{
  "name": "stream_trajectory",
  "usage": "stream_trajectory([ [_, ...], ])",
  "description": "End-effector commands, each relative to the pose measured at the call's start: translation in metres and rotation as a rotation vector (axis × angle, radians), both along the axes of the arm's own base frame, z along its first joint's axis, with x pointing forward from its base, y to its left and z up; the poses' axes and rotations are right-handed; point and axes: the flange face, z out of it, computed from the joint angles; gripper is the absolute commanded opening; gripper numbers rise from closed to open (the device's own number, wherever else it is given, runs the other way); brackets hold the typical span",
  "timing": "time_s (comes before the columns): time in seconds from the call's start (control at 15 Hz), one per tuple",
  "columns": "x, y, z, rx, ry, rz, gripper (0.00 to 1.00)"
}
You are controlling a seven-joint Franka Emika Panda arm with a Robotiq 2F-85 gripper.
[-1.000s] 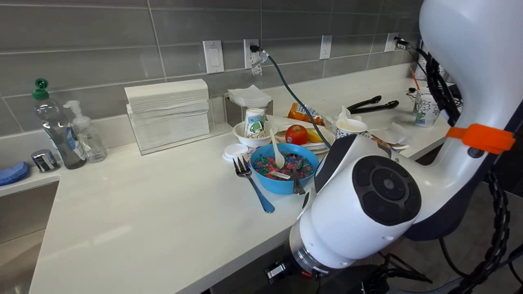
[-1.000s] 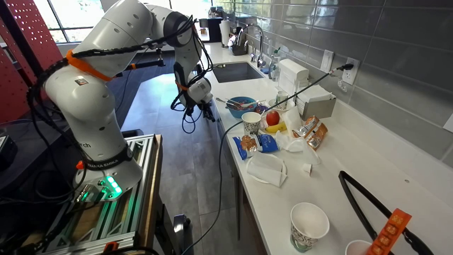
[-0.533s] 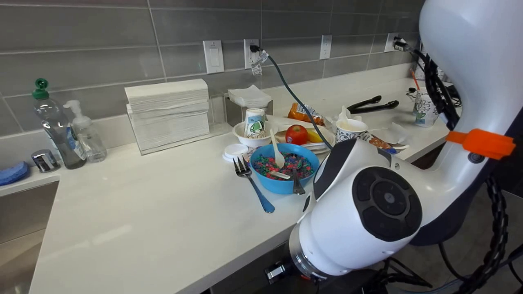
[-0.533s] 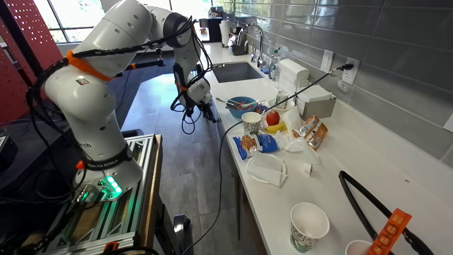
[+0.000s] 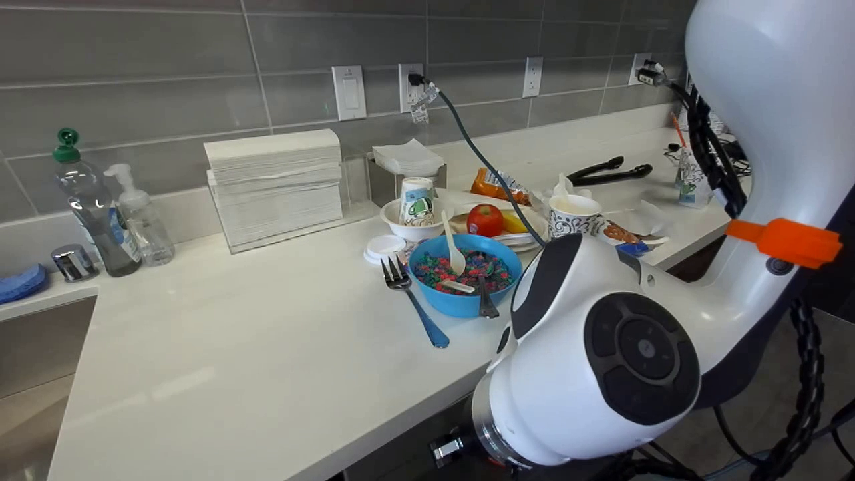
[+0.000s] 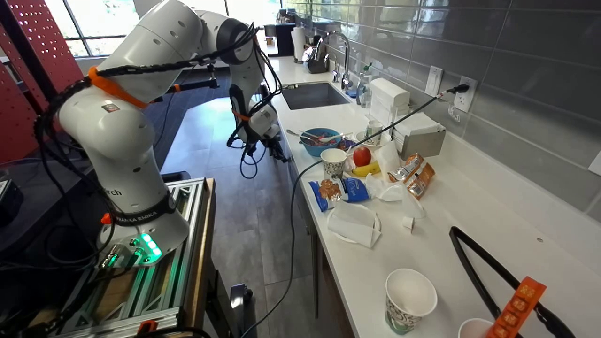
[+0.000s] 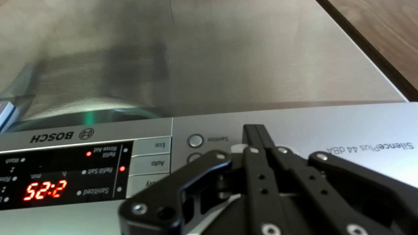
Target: Press a button on the dishwasher
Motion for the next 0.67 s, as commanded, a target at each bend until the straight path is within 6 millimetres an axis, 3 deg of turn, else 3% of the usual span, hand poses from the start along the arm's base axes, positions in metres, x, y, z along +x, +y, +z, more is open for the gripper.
stream_trajectory([
  [0.0,0.008,0.000,0.000,-0.033,-0.110,-0.057,0.00],
  [0.27,0.002,0.004,-0.007,-0.036,-0.032,-0.041,0.00],
  [0.6,-0.014,-0.002,0.003,0.069,0.172,0.058,0.00],
])
